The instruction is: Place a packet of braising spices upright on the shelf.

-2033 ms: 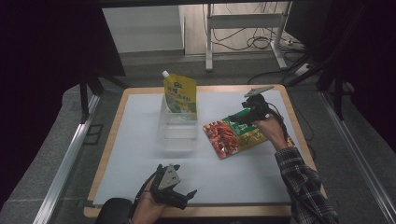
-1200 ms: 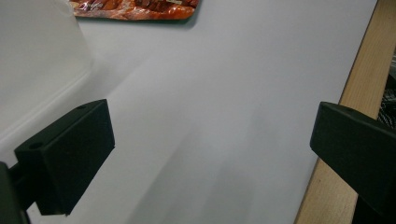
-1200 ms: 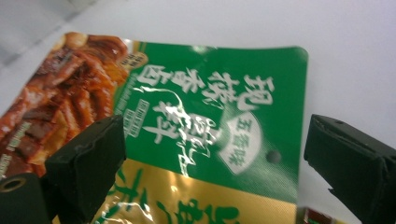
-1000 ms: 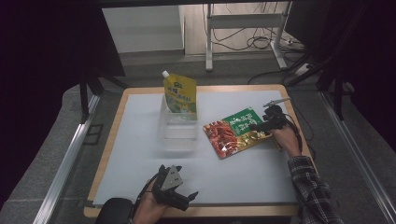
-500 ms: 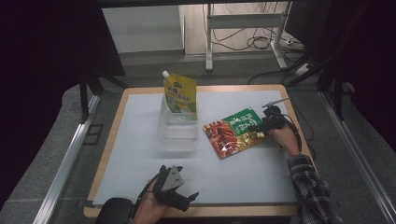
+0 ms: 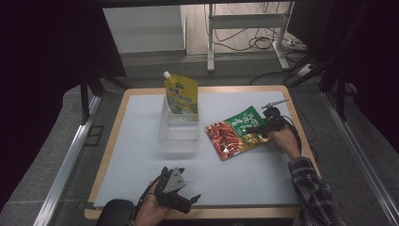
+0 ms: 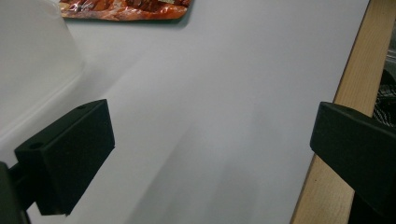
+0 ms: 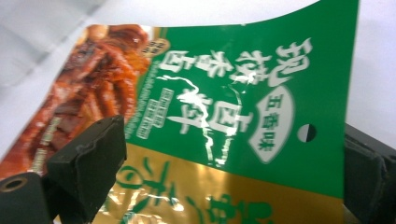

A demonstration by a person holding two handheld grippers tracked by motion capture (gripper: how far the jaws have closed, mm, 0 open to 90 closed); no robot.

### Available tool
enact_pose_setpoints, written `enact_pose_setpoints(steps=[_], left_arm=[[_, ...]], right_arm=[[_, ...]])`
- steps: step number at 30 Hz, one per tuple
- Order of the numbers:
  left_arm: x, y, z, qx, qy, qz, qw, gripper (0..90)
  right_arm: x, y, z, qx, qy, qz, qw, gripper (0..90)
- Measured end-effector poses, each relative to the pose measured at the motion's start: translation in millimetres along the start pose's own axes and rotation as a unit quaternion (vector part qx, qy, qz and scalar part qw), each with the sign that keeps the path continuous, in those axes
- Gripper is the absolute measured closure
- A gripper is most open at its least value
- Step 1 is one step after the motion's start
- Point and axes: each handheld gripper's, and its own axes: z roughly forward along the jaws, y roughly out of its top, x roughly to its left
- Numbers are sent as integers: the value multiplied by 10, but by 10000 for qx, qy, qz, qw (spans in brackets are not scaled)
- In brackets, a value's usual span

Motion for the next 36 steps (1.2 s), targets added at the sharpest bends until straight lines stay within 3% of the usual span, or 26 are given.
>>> enact_pose_setpoints(steps=[3,5,10,11,12,13,14,15,16,17,19,21,22,24,36], left_arm=[[-7,2,4,14,-4,33,10000,0],[-11,5,7,8,-10,44,10000,0],[-13,6,10,17,-13,54,10000,0],[-14,6,11,16,-13,57,10000,0],[-15,6,12,19,-13,61,10000,0],[-15,6,12,19,-13,61,10000,0],[-15,6,12,24,-16,64,10000,0],[-15,6,13,24,-15,65,10000,0],[-16,6,13,24,-15,66,10000,0],[-17,7,14,26,-8,70,10000,0],[-17,7,14,27,-10,73,10000,0],[-17,7,12,31,-12,80,10000,0],[-17,7,13,28,-9,79,10000,0],[-17,8,11,24,-4,80,10000,0],[-17,14,4,-1,25,85,10000,0]], right_arm=[[33,-2,-5,-17,119,117,9999,63],[38,-3,-5,-19,190,337,9992,62],[33,-16,13,115,241,373,9989,73],[36,-16,17,147,159,385,9990,105],[50,-23,19,208,-13,303,9993,234],[50,-23,19,208,-13,303,9993,234],[66,-25,13,231,-192,251,9992,319],[84,-28,-7,192,-368,157,9990,494],[84,-28,-7,192,-368,157,9990,494],[103,-26,-28,128,-460,149,9987,629],[119,-24,-36,129,-559,82,9983,678],[150,-28,-47,140,-768,-25,9969,782],[150,-28,-47,140,-768,-25,9969,782],[159,-39,-60,98,-873,-81,9961,871],[262,37,-302,-380,-676,-175,9968,888]])
